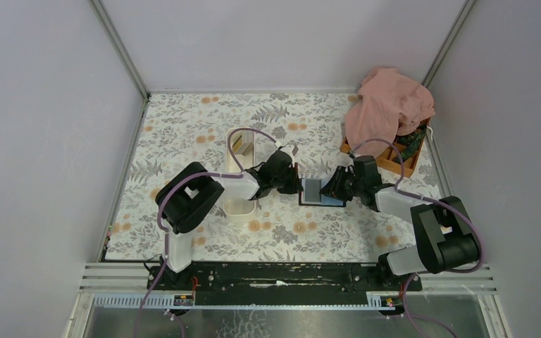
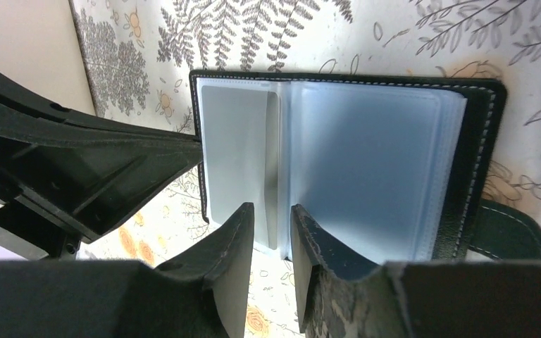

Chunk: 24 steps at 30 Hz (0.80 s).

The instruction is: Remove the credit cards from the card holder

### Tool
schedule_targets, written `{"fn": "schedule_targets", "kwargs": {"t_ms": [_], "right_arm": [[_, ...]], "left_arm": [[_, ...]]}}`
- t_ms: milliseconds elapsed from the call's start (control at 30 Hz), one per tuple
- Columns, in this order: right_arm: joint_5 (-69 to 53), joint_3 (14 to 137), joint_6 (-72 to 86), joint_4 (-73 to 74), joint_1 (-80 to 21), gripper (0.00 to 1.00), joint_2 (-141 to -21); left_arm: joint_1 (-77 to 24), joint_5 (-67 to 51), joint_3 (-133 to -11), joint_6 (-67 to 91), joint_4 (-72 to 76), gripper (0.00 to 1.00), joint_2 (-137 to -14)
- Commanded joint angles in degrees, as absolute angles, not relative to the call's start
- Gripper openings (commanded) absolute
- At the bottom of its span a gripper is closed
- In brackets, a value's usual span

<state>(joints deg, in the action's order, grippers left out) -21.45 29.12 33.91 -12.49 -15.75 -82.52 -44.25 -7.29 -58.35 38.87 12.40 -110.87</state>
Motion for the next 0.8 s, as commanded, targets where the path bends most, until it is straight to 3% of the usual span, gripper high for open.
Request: {"fn": "schedule_targets", "kwargs": {"t_ms": [0, 767], "right_arm": [[-18.52, 29.35, 32.07, -10.92, -15.75, 0.33, -79.29], [-27.86, 27.89, 35.61, -20.58, -15.74, 0.30, -84.34]], "left_arm": [[-44.50, -7.46, -58.58, 37.40, 10.12, 0.00, -109.52], [-44.98, -8.86, -61.05, 38.31, 9.59, 0.00, -110.42]]}}
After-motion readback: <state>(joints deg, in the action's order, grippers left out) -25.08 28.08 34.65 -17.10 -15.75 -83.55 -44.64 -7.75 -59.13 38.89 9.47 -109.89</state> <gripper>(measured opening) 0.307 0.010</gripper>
